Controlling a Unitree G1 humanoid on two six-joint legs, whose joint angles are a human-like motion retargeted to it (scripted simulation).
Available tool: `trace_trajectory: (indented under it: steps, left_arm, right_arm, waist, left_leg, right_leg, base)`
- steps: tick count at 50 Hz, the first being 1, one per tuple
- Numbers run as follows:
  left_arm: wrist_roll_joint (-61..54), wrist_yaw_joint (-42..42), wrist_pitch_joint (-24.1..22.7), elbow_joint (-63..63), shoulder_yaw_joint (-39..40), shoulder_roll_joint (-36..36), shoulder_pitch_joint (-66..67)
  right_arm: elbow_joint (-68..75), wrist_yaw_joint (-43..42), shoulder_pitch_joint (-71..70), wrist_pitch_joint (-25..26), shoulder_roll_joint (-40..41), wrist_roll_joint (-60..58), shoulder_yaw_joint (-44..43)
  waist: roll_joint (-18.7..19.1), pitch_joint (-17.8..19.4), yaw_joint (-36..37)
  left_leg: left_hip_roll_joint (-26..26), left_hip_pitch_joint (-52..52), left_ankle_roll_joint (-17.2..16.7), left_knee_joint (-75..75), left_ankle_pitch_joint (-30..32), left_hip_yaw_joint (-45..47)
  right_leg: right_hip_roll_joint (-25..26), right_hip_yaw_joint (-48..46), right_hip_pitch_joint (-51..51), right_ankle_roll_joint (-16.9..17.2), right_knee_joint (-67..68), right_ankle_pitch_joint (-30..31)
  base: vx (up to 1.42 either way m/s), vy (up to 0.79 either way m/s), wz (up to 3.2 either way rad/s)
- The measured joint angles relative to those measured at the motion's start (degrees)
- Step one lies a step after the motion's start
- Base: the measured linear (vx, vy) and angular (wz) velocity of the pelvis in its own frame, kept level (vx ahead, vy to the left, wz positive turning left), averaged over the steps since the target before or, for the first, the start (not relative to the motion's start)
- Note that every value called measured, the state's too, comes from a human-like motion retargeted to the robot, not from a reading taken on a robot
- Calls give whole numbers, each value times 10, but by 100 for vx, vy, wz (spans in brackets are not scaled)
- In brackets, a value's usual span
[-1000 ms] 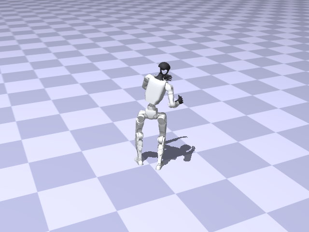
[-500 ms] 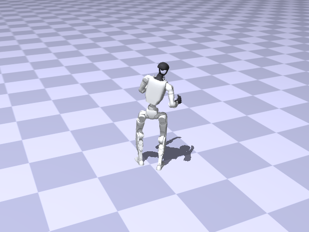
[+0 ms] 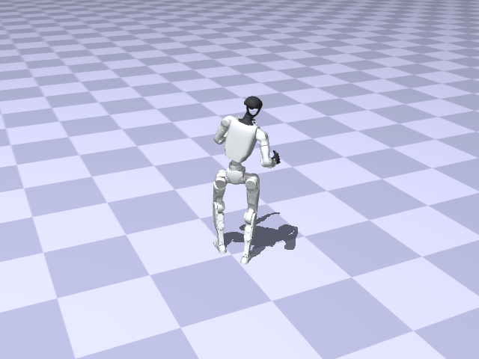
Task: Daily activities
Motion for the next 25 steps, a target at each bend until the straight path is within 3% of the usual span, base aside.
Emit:
trace_trajectory:
  steps: [3, 13, 19, 25]
  left_arm:
    - [2, -4, -3, 0, 7, -6, 3]
    - [-15, -18, -11, -25, 46, -17, 17]
    - [-34, -32, -5, -28, 60, -18, 44]
    - [-50, -65, 21, -6, 47, -18, 82]
  right_arm:
    - [9, 13, 12, 2, 0, 4, -1]
    - [33, 52, 36, 6, 9, 34, -14]
    - [32, 58, 11, 9, 21, 45, -13]
    - [38, 79, -32, 19, 36, 50, 9]
  waist:
    - [6, 4, 6]
    - [7, -13, 23]
    - [-6, -24, 44]
    - [-28, -32, 70]
  left_leg:
    - [-10, -23, -28, -9, -5, -32]
    - [-18, -49, -57, -93, 47, -30]
    - [-21, -62, -59, -97, 66, -52]
    - [-27, -69, -41, -76, 36, -71]
  right_leg:
    - [6, 4, 2, 6, 0, 3]
    - [5, -3, 26, 25, -62, 26]
    - [5, -3, 46, 24, -90, 26]
    - [-1, -9, 67, 21, -95, 10]
  base:
    - [3, 3, -41]
    - [8, 6, -12]
    - [16, 8, -11]
    - [22, 9, -3]
